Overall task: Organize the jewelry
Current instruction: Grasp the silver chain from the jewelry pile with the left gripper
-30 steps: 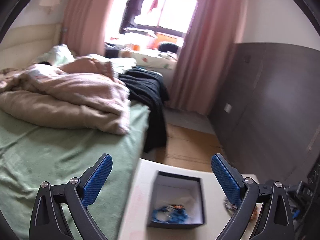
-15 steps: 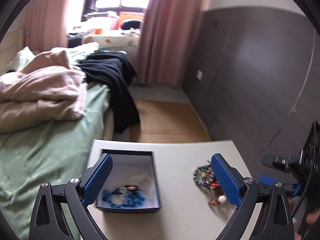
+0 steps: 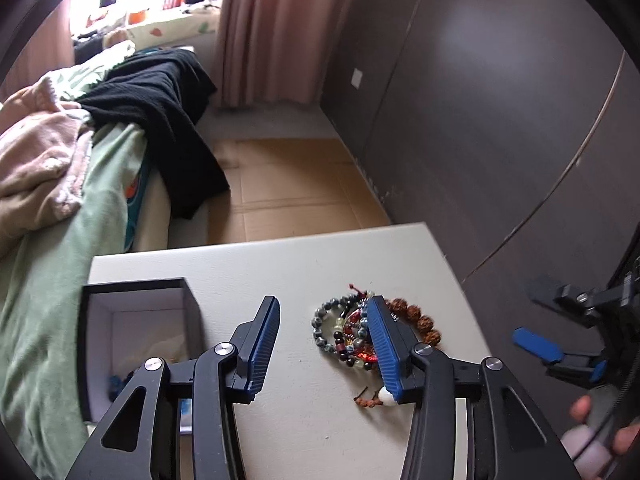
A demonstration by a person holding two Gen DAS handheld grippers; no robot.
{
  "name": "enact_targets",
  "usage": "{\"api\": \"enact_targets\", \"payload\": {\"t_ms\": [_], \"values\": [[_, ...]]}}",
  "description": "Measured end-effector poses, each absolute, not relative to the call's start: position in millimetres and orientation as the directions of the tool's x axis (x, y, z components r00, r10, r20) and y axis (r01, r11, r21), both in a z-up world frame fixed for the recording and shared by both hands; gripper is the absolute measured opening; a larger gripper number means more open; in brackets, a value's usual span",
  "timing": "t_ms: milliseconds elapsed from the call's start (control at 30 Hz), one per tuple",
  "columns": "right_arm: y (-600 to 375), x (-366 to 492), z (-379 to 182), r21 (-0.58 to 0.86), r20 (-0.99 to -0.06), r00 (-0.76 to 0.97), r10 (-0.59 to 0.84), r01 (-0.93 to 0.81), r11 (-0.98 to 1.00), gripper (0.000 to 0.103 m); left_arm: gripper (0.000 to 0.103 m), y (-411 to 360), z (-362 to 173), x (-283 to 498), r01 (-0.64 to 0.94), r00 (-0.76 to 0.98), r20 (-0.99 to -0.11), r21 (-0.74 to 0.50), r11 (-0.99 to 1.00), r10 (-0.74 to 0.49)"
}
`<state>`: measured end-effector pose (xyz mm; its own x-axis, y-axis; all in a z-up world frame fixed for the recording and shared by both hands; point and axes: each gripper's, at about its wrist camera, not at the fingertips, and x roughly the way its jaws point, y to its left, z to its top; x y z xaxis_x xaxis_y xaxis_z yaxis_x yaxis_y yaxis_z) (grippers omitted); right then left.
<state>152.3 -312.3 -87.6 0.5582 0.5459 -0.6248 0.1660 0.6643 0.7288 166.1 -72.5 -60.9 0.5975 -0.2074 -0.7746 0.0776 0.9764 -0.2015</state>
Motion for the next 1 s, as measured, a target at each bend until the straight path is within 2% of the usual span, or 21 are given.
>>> {"api": "enact_targets", "payload": {"t_ms": [100, 133, 467, 800, 833, 933, 1000], "values": [[-316.8, 154.0, -94.6, 0.719, -0.646, 0.545, 0.535, 0.199, 0.666, 0.091, 0.036, -78.0, -81.8, 172.8, 0.08, 0.558, -0.8, -0.214, 0.974, -0.221], [-318.2, 154.4, -96.5, 0.718, -0.651, 0.541, 0.533, 0.209, 0.664, 0.091, 0.035, -78.6, -89.1, 174.7, 0.076, 0.544, -0.808, -0.223, 0.972, -0.228], [-313.9, 156.2, -107.0, 0.699, -0.679, 0.529, 0.509, 0.255, 0.668, 0.091, 0.035, -67.9, -134.5, 192.6, -0.025, 0.424, -0.843, -0.377, 0.926, -0.332], [-308.8, 155.6, -105.0, 0.701, -0.676, 0.536, 0.506, 0.256, 0.665, 0.091, 0.035, -70.0, -141.1, 187.2, -0.062, 0.409, -0.841, -0.412, 0.909, -0.353], [-308.5, 155.8, -105.1, 0.701, -0.676, 0.535, 0.506, 0.256, 0.666, 0.091, 0.033, -73.5, -141.5, 187.8, -0.062, 0.41, -0.842, -0.408, 0.911, -0.35], [-306.3, 156.1, -105.6, 0.696, -0.681, 0.53, 0.506, 0.254, 0.672, 0.091, 0.017, -80.8, -142.8, 188.3, -0.046, 0.405, -0.848, -0.392, 0.919, -0.342], [-305.3, 156.5, -106.0, 0.693, -0.684, 0.526, 0.506, 0.253, 0.675, 0.091, 0.013, -84.2, -144.9, 189.9, -0.036, 0.402, -0.851, -0.385, 0.922, -0.339]]}}
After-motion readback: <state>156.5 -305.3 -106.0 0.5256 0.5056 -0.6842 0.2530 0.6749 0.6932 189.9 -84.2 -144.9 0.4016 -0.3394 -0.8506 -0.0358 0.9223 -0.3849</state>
